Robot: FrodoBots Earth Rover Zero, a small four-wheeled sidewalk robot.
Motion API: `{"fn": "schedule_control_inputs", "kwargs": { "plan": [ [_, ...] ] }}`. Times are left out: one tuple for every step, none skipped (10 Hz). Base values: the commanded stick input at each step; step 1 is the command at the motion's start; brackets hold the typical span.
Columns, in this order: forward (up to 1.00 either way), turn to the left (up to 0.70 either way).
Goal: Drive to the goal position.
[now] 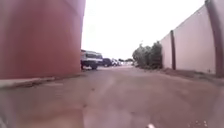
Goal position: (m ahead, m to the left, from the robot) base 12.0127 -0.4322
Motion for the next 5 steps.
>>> {"fn": "schedule_control_inputs", "kwargs": {
  "plan": [
    [0.85,0.0],
    [0.85,0.0],
    [0.85,0.0],
    [0.85,0.0],
    [0.85,-0.3]
  ]
}}
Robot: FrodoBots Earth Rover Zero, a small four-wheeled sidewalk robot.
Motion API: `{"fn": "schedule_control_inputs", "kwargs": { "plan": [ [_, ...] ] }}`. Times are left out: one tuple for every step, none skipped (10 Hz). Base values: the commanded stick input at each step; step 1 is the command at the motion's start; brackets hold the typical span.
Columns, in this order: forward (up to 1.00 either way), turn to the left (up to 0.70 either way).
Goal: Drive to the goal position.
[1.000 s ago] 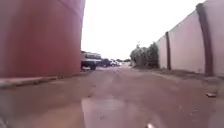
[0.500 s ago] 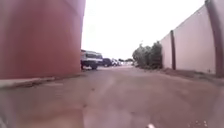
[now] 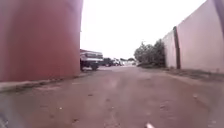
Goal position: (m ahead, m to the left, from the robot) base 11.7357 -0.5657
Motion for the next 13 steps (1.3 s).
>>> {"fn": "schedule_control_inputs", "kwargs": {
  "plan": [
    [0.85,-0.34],
    [0.85,-0.14],
    [0.85,0.0],
    [0.85,0.0],
    [0.85,0.0],
    [0.85,0.0],
    [0.85,0.0],
    [0.85,0.0],
    [0.85,0.0],
    [0.85,0.0],
    [0.85,0.0],
    [0.85,0.0],
    [0.85,0.0]
  ]
}}
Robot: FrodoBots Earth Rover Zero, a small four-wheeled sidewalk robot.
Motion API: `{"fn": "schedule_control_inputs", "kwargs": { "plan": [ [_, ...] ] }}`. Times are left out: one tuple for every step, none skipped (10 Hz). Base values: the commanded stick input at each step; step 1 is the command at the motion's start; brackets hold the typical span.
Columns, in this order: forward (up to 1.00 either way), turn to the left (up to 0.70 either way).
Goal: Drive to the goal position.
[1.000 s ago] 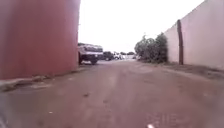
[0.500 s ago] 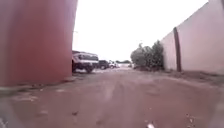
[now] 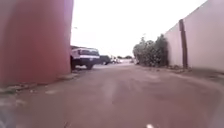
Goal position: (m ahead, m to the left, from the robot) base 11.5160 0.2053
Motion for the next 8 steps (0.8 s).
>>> {"fn": "schedule_control_inputs", "kwargs": {
  "plan": [
    [0.85,0.0],
    [0.85,0.0],
    [0.85,0.0],
    [0.85,0.0],
    [0.85,0.0],
    [0.85,0.0],
    [0.85,0.0],
    [0.85,0.0]
  ]
}}
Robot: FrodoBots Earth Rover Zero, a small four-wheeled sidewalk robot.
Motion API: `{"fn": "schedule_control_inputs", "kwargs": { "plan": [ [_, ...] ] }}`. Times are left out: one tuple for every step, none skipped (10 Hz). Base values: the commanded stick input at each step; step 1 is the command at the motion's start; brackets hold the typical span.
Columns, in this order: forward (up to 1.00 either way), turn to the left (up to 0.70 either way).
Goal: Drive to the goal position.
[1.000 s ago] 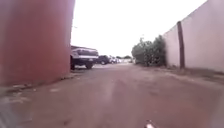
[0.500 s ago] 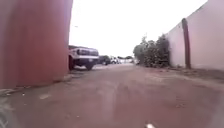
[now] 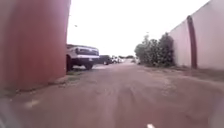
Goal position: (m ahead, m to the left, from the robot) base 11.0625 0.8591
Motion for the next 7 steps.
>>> {"fn": "schedule_control_inputs", "kwargs": {
  "plan": [
    [0.85,0.0],
    [0.85,0.0],
    [0.85,0.0],
    [0.85,0.0],
    [0.85,0.0],
    [0.85,0.0],
    [0.85,-0.18]
  ]
}}
